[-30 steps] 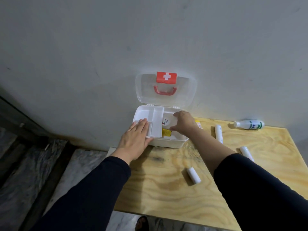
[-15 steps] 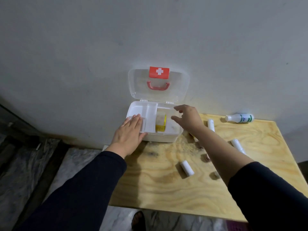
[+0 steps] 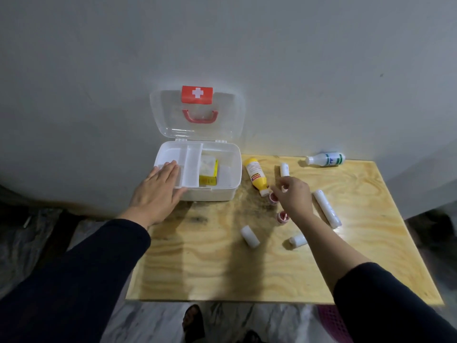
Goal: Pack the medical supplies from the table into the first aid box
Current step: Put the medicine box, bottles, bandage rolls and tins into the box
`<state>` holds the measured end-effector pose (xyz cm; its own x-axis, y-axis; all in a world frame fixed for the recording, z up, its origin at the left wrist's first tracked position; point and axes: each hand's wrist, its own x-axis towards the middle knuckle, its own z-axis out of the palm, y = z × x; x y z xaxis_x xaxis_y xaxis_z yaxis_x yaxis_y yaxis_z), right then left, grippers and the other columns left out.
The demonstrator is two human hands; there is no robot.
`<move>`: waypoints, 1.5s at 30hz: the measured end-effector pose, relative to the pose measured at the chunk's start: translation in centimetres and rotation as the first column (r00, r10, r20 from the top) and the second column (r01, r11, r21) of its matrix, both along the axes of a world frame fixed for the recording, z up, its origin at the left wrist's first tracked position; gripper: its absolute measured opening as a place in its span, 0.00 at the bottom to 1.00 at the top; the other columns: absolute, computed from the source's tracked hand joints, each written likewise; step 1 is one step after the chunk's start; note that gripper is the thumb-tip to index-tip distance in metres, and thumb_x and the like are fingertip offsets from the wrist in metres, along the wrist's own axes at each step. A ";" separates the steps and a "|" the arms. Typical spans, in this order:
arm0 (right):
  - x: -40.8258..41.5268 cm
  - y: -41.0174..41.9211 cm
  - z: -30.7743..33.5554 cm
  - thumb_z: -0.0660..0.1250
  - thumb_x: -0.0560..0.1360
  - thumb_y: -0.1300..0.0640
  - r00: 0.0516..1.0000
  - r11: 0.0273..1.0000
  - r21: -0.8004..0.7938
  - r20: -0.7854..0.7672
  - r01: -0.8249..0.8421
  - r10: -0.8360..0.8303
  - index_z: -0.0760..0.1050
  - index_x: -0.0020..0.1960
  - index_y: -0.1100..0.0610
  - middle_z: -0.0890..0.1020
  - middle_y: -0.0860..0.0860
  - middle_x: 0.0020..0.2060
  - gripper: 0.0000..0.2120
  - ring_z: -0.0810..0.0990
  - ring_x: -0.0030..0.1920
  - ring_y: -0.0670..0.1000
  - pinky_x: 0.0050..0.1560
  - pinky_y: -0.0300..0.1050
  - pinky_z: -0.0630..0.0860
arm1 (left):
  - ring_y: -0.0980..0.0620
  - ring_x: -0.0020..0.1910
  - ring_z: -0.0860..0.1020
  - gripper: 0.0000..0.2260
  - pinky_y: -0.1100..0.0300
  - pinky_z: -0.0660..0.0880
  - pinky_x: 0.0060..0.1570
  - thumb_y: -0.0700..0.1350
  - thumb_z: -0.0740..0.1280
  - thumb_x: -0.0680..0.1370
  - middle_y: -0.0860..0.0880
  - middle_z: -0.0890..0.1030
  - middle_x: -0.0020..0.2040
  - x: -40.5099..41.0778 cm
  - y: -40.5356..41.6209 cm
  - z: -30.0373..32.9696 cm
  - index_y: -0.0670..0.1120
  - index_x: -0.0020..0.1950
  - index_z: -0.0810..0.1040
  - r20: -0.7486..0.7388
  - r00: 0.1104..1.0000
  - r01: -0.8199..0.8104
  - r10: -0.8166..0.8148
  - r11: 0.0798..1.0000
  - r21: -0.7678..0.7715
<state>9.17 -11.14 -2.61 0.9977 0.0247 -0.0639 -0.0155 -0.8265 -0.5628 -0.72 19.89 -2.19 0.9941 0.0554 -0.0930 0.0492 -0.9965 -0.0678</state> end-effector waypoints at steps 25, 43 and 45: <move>1.8 4.1 2.4 0.72 0.70 0.61 0.974 0.815 0.564 0.081 0.131 -0.212 0.80 0.55 0.55 0.83 0.49 0.45 0.13 0.83 0.47 0.48 0.40 0.24 0.76 | 0.52 0.78 0.47 0.32 0.57 0.41 0.75 0.60 0.40 0.79 0.46 0.48 0.79 -0.1 0.1 -0.4 0.41 0.78 0.47 0.016 1.000 -0.008 0.009 1.000 -0.023; 2.5 11.9 6.2 0.67 0.74 0.62 0.978 0.893 0.417 0.185 -0.170 0.100 0.77 0.62 0.56 0.83 0.52 0.54 0.16 0.79 0.48 0.45 0.52 0.37 0.77 | 0.49 0.78 0.51 0.30 0.57 0.39 0.73 0.59 0.44 0.81 0.44 0.52 0.79 0.0 -0.2 -0.2 0.41 0.78 0.51 0.062 0.998 0.008 -0.005 0.999 -0.047; 2.4 12.6 4.9 0.65 0.74 0.63 0.978 0.925 0.334 0.160 -0.182 0.134 0.77 0.62 0.57 0.83 0.53 0.56 0.16 0.80 0.52 0.47 0.54 0.39 0.76 | 0.50 0.78 0.49 0.30 0.57 0.39 0.73 0.58 0.44 0.81 0.45 0.51 0.79 0.0 -0.2 -0.4 0.42 0.78 0.50 0.068 0.998 0.011 -0.007 0.999 -0.046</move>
